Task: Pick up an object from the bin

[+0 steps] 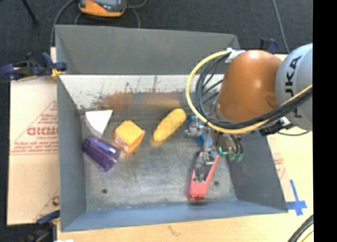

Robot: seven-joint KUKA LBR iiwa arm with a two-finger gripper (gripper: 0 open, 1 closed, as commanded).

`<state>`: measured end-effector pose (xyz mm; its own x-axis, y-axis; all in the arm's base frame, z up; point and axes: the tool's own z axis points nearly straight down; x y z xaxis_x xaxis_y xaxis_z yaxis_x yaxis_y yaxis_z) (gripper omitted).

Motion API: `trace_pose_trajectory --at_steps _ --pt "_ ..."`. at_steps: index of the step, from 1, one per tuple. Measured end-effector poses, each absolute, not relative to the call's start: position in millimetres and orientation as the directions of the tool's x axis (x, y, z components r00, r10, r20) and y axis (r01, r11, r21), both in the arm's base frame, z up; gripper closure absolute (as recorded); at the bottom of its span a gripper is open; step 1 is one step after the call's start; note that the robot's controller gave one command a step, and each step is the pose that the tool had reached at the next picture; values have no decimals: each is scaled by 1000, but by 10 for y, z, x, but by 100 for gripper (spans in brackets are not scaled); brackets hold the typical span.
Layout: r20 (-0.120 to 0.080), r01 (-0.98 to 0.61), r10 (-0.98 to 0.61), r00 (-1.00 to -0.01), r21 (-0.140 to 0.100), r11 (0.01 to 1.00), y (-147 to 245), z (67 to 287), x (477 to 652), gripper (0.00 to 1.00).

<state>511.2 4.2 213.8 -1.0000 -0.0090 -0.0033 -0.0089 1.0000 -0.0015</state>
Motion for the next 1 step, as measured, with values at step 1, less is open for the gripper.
trace_pose_trajectory --at_steps 1 --pt "-10 -71 -71 -997 -2 997 -309 1712 5387 0"
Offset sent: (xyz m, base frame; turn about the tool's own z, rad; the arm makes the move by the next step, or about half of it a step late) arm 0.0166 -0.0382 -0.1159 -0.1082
